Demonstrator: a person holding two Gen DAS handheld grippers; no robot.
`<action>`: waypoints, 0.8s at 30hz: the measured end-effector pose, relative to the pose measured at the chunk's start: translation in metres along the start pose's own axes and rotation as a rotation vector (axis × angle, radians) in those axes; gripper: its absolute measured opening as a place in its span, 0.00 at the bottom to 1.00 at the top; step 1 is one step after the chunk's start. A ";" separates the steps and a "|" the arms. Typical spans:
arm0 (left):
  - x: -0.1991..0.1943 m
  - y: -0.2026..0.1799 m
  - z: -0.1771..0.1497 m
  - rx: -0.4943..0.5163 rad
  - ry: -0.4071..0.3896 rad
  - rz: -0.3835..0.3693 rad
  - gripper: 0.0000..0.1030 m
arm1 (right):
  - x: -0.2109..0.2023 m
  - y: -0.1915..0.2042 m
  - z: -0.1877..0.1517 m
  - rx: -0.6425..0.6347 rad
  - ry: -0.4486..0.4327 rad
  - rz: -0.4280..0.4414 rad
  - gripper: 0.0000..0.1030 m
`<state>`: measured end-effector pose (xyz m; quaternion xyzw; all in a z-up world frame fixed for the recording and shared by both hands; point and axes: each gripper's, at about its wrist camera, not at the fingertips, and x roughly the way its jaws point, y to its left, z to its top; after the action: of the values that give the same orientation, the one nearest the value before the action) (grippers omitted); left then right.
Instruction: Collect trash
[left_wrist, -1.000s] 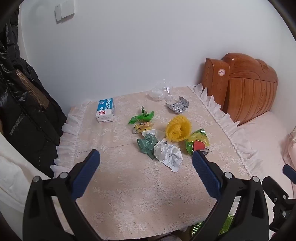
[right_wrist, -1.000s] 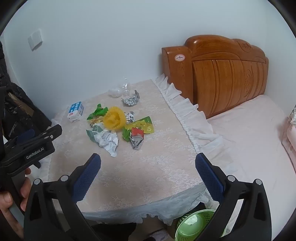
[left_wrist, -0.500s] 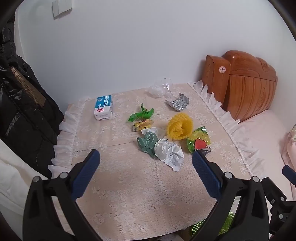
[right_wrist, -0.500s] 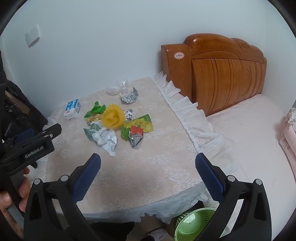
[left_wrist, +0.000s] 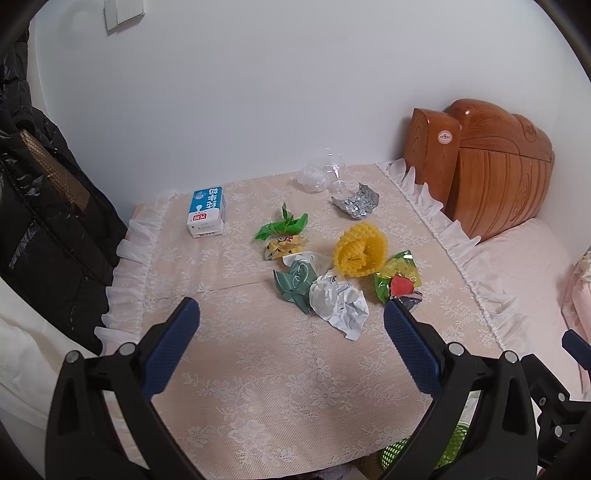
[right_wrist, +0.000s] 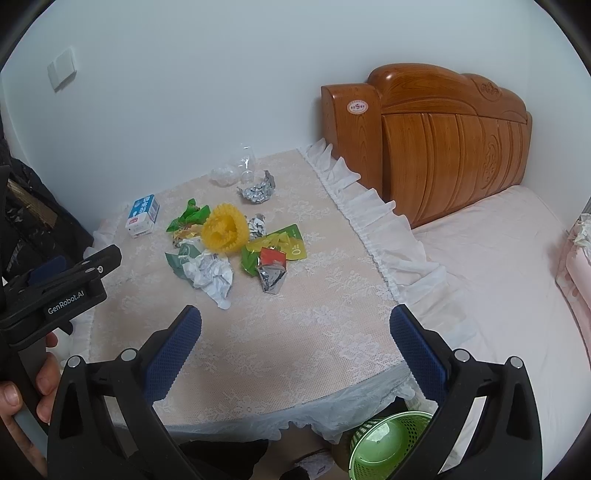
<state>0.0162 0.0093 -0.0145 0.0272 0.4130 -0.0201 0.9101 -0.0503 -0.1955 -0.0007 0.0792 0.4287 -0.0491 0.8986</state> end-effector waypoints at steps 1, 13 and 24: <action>0.000 0.001 0.000 0.000 0.001 -0.001 0.93 | 0.000 0.000 0.000 -0.001 0.001 0.000 0.98; 0.000 0.001 -0.001 -0.002 0.002 0.004 0.93 | 0.000 0.001 0.002 -0.002 0.002 -0.001 0.98; 0.000 0.003 0.000 -0.009 0.003 0.008 0.93 | 0.000 0.002 0.004 -0.011 0.005 0.005 0.98</action>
<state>0.0162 0.0124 -0.0140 0.0246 0.4144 -0.0147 0.9097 -0.0466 -0.1941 0.0019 0.0756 0.4309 -0.0443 0.8982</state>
